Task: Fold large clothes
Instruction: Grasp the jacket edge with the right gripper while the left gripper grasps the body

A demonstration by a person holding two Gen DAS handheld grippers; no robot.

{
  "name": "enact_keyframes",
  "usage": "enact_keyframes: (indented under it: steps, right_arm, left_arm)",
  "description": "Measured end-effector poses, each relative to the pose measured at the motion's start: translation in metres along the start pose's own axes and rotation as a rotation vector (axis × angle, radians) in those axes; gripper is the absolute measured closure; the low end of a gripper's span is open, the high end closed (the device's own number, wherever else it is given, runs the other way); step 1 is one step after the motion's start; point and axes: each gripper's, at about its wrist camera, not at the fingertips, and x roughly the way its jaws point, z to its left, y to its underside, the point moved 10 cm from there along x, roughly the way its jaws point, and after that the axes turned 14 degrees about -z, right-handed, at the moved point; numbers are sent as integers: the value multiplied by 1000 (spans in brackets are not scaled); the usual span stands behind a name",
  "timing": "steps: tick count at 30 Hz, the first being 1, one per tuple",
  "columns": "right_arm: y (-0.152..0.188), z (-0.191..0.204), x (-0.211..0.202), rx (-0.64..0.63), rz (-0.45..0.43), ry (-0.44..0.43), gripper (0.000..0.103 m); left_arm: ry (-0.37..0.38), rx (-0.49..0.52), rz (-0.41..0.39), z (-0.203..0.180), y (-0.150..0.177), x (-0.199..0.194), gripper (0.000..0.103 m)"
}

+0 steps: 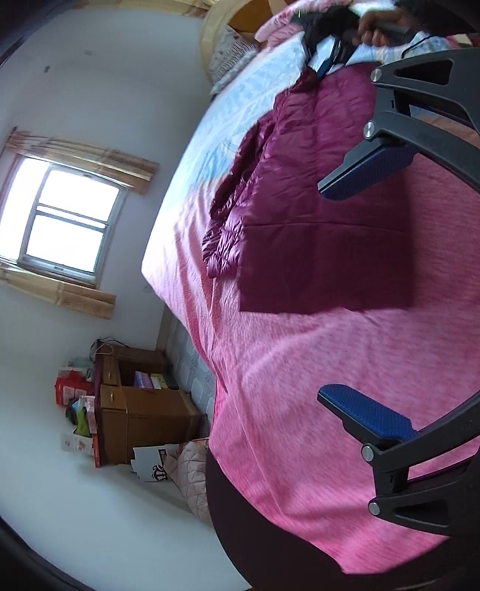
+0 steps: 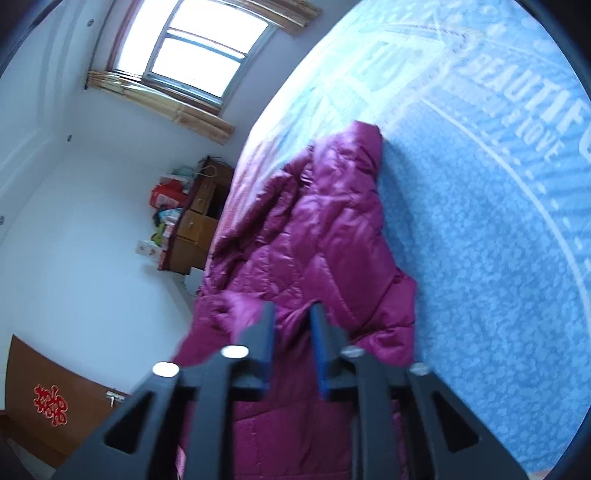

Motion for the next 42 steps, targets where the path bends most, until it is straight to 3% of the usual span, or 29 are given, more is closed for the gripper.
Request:
enact_keyframes:
  steps: [1, 2, 4, 6, 9, 13, 16, 18, 20, 22, 24, 29, 33, 36, 40, 42]
  right_arm:
    - [-7, 6, -11, -27, -31, -16, 14]
    - [-12, 14, -23, -60, -74, -40, 0]
    - [-17, 30, -39, -151, -121, -79, 0]
    - [-17, 46, -49, -320, -118, -54, 0]
    - [-3, 51, -34, -565, -47, 47, 0]
    - [17, 46, 5, -695, 63, 86, 1]
    - [40, 22, 48, -751, 143, 190, 13]
    - [54, 11, 62, -744, 211, 213, 36]
    - [63, 10, 62, -742, 221, 202, 69]
    - [63, 14, 52, -755, 188, 204, 82]
    - [61, 22, 34, -793, 136, 210, 85]
    - [47, 58, -14, -832, -11, 176, 89]
    - [20, 91, -21, -842, -108, 149, 89]
    - [-11, 107, -7, -850, -165, 154, 89]
    - [-61, 114, 24, -822, -239, 193, 89]
    - [-88, 107, 46, -788, -268, 228, 89]
  left_arm:
    - [-4, -4, 11, -1, 0, 7, 3]
    - [-1, -15, 24, -1, 2, 14, 3]
    - [10, -53, 55, 0, 8, 26, 3]
    - [18, -77, 75, 1, 16, 33, 3]
    - [28, -99, 99, 1, 24, 43, 3]
    - [76, -125, 117, -5, 27, 53, 3]
    - [128, -152, 129, -12, 27, 61, 3]
    - [162, -157, 126, -19, 25, 64, 3]
    - [180, -139, 117, -25, 23, 64, 18]
    - [215, -132, 120, -33, 24, 63, 54]
    - [255, -142, 131, -39, 26, 60, 73]
    - [280, -60, 23, -57, 8, 31, 82]
    - [266, 20, -63, -78, -33, 29, 84]
    - [248, 50, -98, -94, -75, 51, 84]
    - [222, 75, -129, -116, -130, 113, 84]
    - [200, 87, -121, -122, -140, 143, 84]
